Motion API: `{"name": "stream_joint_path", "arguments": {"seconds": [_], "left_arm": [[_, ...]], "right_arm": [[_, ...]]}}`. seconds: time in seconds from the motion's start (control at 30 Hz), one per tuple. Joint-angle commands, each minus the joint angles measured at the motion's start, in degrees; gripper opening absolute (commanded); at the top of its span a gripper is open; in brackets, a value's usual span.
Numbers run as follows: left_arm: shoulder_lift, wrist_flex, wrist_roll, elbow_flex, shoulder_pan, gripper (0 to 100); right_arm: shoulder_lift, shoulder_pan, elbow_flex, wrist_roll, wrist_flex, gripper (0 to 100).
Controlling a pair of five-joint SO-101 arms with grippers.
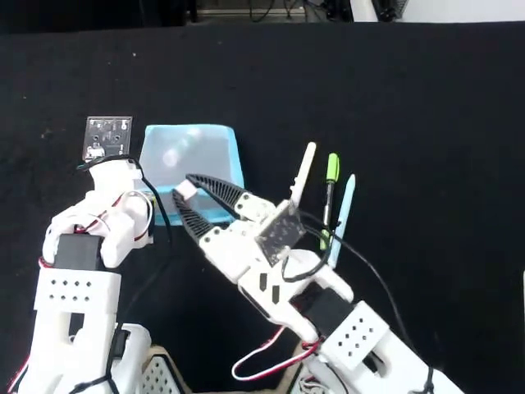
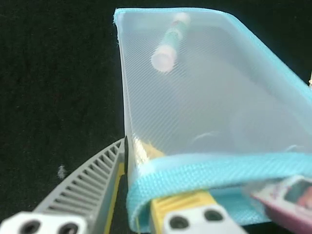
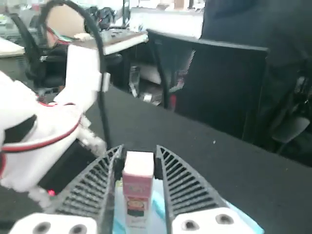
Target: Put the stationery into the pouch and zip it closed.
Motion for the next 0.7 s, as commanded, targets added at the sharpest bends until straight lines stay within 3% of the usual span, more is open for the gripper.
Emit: {"name": "stream_joint_path", "arguments": {"seconds": [0.0,0.2,0.47,0.67], "left_arm": [[-0.2,0.4,0.6,-0.6,-0.4,3],[-0.2,0.4,0.6,-0.6,-0.4,3],[-0.2,0.4,0.6,-0.6,-0.4,3],[-0.2,0.4,0.6,-0.6,-0.4,3]], "right_arm": [[-0.6,2.1,1.1,0.4,-4.5,1.1],[-0.6,2.2,3.8,1.1,-4.5,1.1],[-1.2,2.0,7.0,17.4,-4.7,1.1],[-1.2,1.8,7.1,18.8,-4.0,1.1]]}}
